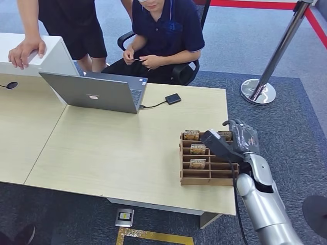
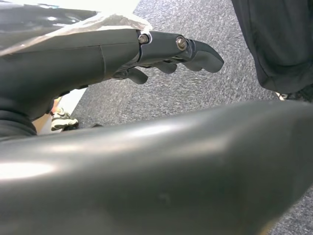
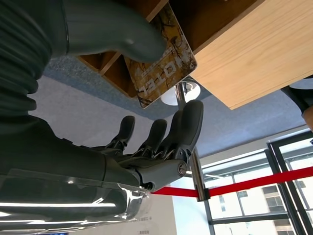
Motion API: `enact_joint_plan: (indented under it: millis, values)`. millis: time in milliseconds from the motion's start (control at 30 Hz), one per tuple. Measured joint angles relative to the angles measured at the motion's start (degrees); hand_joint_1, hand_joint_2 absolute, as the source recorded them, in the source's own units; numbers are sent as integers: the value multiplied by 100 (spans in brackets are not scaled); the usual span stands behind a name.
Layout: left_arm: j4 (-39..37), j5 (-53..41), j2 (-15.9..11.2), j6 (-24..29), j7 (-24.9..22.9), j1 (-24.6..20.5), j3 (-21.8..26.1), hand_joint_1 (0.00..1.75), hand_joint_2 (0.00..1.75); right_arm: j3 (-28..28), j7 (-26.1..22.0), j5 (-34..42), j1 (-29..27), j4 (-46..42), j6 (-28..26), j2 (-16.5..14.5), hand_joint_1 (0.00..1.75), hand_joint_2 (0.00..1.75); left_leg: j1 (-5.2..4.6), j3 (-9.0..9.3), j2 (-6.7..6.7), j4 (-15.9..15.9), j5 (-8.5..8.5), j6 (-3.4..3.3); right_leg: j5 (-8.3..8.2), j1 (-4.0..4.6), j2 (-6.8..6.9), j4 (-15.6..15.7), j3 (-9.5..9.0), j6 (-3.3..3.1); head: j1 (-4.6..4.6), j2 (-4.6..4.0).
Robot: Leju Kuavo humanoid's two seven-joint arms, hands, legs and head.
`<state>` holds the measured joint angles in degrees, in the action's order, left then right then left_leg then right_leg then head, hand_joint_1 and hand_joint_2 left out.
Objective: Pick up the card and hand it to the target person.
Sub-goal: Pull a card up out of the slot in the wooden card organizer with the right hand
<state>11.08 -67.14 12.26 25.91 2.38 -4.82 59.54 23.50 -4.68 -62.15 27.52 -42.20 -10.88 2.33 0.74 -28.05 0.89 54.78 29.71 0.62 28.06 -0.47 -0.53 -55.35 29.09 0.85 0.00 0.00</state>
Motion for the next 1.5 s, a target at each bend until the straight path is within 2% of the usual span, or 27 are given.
enact_joint_plan:
  millis: [267, 500, 633, 1100, 1500]
  values:
    - [-6, -16, -6, 3, 22, -2, -2, 0, 0, 13, 14, 31, 57, 94, -58, -33, 100, 175, 0, 0, -3, 0, 1, 0, 0, 0, -4, -1, 0, 0, 0, 0]
    - [-4, 5, 5, 22, 10, -4, 27, 0, 0, 41, 29, 29, 49, 135, -74, -79, 100, 175, 0, 0, -4, 0, 1, 0, 0, 0, -5, -1, 1, 0, 0, 0]
    - [-4, 10, 7, 27, 12, -4, 35, 0, 0, 42, 33, 32, 58, 135, -95, -83, 105, 175, 0, 0, -5, 0, 0, 0, -1, 0, -5, -1, 1, 0, 0, 0]
    - [-5, 12, 15, 22, 37, -12, 50, 0, 0, 68, 5, 35, 108, 76, -118, -83, 145, 175, -1, -1, -6, 1, 1, 0, 0, -1, -6, -3, 3, 0, 0, 0]
    - [-5, 5, 20, 26, 24, -16, 57, 0, 0, 106, -51, 48, 144, 17, -117, -65, 142, 175, -1, -4, -8, 2, 1, 0, -1, -1, -7, -4, 6, 0, 0, 0]
